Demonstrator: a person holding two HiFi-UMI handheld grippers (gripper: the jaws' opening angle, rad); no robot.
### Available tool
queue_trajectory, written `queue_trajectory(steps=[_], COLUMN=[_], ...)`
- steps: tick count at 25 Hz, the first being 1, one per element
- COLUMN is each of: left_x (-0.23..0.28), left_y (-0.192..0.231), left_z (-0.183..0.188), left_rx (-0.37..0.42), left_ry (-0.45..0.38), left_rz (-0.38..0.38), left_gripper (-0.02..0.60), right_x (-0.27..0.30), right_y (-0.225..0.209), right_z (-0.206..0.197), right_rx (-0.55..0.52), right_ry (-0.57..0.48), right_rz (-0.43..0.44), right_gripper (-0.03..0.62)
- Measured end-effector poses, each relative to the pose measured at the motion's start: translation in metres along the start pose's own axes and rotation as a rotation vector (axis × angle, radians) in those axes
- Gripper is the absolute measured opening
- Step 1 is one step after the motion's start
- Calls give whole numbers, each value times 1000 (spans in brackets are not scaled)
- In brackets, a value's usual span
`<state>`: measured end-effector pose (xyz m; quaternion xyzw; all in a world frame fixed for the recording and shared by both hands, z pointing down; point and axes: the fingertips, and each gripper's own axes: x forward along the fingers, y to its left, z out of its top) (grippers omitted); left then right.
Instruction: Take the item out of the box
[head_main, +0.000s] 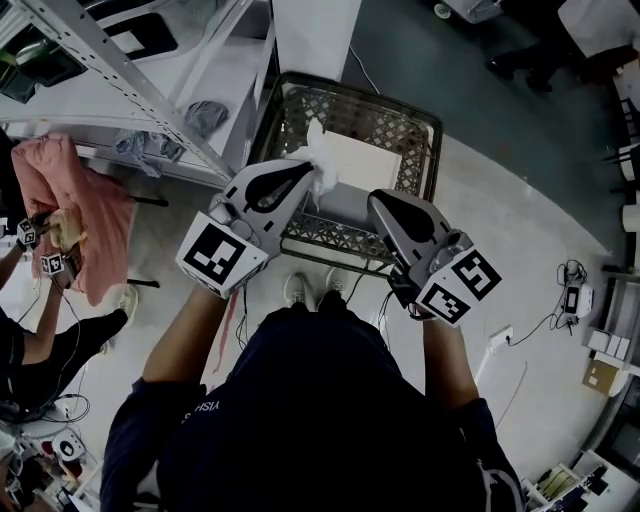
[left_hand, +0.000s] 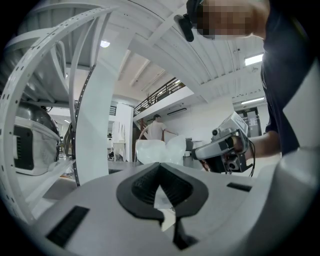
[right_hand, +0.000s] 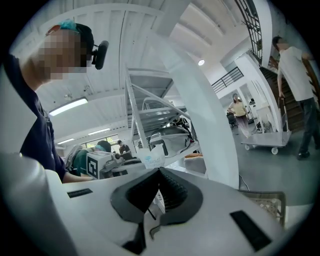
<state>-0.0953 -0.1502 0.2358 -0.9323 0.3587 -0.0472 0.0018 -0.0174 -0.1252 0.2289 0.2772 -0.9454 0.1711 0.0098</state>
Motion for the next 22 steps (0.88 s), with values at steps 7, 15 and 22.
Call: queue_trajectory(steps=[7,15,22], left_x=[1,0,1], left_y=[-4,-4,-7], left_z=[-1,-2,-4], left_rx=[-3,-9,-18], left_ry=[7,-1,0], left_rz=[-2,-5,-6], left_gripper=[6,6,7], right_x=[-1,3,0], right_y=[3,4,5], right_z=[-3,-9,-13], right_rx=[5,10,15], right_ry=[4,16,24], right_rz=[1,1,4], right_gripper=[23,23,23])
